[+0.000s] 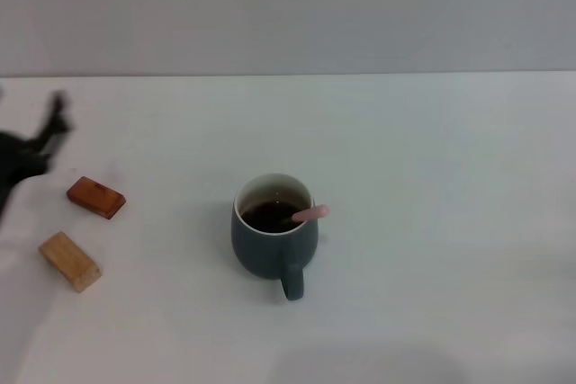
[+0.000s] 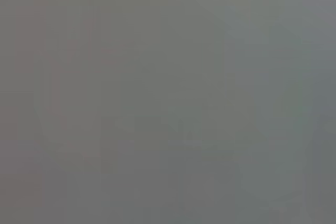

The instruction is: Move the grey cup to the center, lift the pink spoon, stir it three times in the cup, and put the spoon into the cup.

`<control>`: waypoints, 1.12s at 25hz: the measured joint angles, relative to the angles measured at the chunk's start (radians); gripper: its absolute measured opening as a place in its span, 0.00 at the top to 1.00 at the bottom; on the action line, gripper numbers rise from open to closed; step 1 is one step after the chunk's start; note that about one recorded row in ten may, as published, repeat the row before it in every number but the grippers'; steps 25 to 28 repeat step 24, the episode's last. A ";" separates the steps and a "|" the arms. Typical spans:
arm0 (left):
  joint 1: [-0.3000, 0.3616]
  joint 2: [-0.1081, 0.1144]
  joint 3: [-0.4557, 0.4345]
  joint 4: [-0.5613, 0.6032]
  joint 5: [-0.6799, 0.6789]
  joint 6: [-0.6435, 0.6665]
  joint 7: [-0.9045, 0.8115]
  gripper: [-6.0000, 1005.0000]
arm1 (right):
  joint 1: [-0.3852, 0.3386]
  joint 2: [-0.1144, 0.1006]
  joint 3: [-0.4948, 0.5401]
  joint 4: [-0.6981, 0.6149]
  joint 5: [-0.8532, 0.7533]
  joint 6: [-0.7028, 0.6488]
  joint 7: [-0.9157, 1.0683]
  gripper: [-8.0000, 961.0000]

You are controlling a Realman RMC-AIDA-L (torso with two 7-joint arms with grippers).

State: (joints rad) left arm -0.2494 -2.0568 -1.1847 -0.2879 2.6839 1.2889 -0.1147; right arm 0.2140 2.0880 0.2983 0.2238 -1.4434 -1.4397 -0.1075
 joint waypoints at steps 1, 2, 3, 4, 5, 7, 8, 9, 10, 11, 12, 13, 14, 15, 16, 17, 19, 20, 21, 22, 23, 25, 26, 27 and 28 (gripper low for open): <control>0.004 0.000 -0.031 0.022 0.000 0.000 -0.017 0.29 | -0.001 0.000 -0.009 0.002 0.000 -0.016 0.000 0.99; 0.007 0.000 -0.060 0.042 -0.001 0.000 -0.040 0.27 | -0.001 0.000 -0.017 0.005 0.000 -0.031 0.000 0.99; 0.012 -0.001 -0.097 0.067 -0.002 0.000 -0.073 0.25 | -0.002 0.001 -0.021 0.009 0.000 -0.040 0.000 0.99; 0.016 -0.003 -0.126 0.085 -0.003 -0.001 -0.094 0.23 | -0.002 0.001 -0.023 0.013 0.000 -0.045 0.000 0.99; 0.022 -0.006 -0.175 0.116 -0.003 0.001 -0.121 0.21 | -0.002 0.001 -0.023 0.015 0.002 -0.047 0.000 0.99; 0.024 -0.006 -0.184 0.123 -0.004 0.003 -0.122 0.17 | 0.001 0.001 -0.024 0.017 0.002 -0.049 0.000 0.99; 0.029 -0.007 -0.192 0.129 -0.005 0.006 -0.118 0.15 | 0.003 0.000 -0.024 0.018 0.002 -0.050 0.000 0.99; 0.032 -0.008 -0.193 0.131 -0.005 0.008 -0.113 0.15 | 0.004 0.000 -0.024 0.020 0.002 -0.052 0.000 0.99; 0.035 -0.008 -0.193 0.131 -0.005 0.009 -0.110 0.15 | 0.005 0.000 -0.024 0.021 0.002 -0.053 0.000 0.99; 0.036 -0.008 -0.194 0.131 -0.006 0.010 -0.107 0.15 | 0.006 -0.001 -0.024 0.022 0.002 -0.053 0.000 0.99; 0.037 -0.008 -0.194 0.131 -0.006 0.012 -0.107 0.15 | 0.007 -0.001 -0.024 0.023 0.002 -0.053 0.000 0.99; 0.037 -0.007 -0.195 0.131 -0.006 0.014 -0.105 0.15 | 0.007 -0.001 -0.024 0.023 0.002 -0.053 0.000 0.99; 0.037 -0.007 -0.195 0.132 -0.006 0.015 -0.102 0.15 | 0.007 -0.001 -0.025 0.023 0.002 -0.053 0.000 0.99; 0.037 -0.007 -0.196 0.133 -0.006 0.016 -0.096 0.15 | 0.007 0.000 -0.025 0.024 0.002 -0.053 0.000 0.99; 0.038 -0.008 -0.196 0.133 -0.006 0.016 -0.089 0.15 | 0.006 0.000 -0.025 0.024 0.002 -0.053 0.000 0.99; 0.038 -0.009 -0.196 0.134 -0.006 0.016 -0.082 0.15 | 0.006 0.000 -0.025 0.024 0.002 -0.052 0.000 0.99; 0.040 -0.010 -0.197 0.134 -0.006 0.017 -0.076 0.15 | 0.006 0.000 -0.025 0.025 0.001 -0.050 0.000 0.99; 0.040 -0.011 -0.197 0.134 -0.006 0.017 -0.075 0.15 | 0.006 0.000 -0.025 0.025 0.001 -0.049 0.000 0.99; 0.041 -0.011 -0.197 0.133 -0.006 0.017 -0.075 0.15 | 0.007 0.000 -0.025 0.025 0.001 -0.048 0.000 0.99; 0.042 -0.011 -0.197 0.132 -0.006 0.017 -0.075 0.15 | 0.007 0.000 -0.025 0.025 0.001 -0.047 0.000 0.99; 0.042 -0.011 -0.197 0.131 -0.006 0.017 -0.075 0.15 | 0.007 0.000 -0.025 0.025 0.001 -0.047 0.000 0.99; 0.044 -0.011 -0.195 0.129 -0.006 0.017 -0.075 0.15 | 0.007 0.000 -0.025 0.025 0.001 -0.046 0.000 0.99; 0.044 -0.011 -0.195 0.129 -0.006 0.017 -0.075 0.15 | 0.007 0.000 -0.025 0.025 0.001 -0.046 0.000 0.99; 0.044 -0.011 -0.195 0.129 -0.006 0.017 -0.075 0.15 | 0.007 0.000 -0.025 0.025 0.001 -0.046 0.000 0.99; 0.044 -0.011 -0.195 0.129 -0.006 0.017 -0.075 0.15 | 0.007 0.000 -0.025 0.025 0.001 -0.046 0.000 0.99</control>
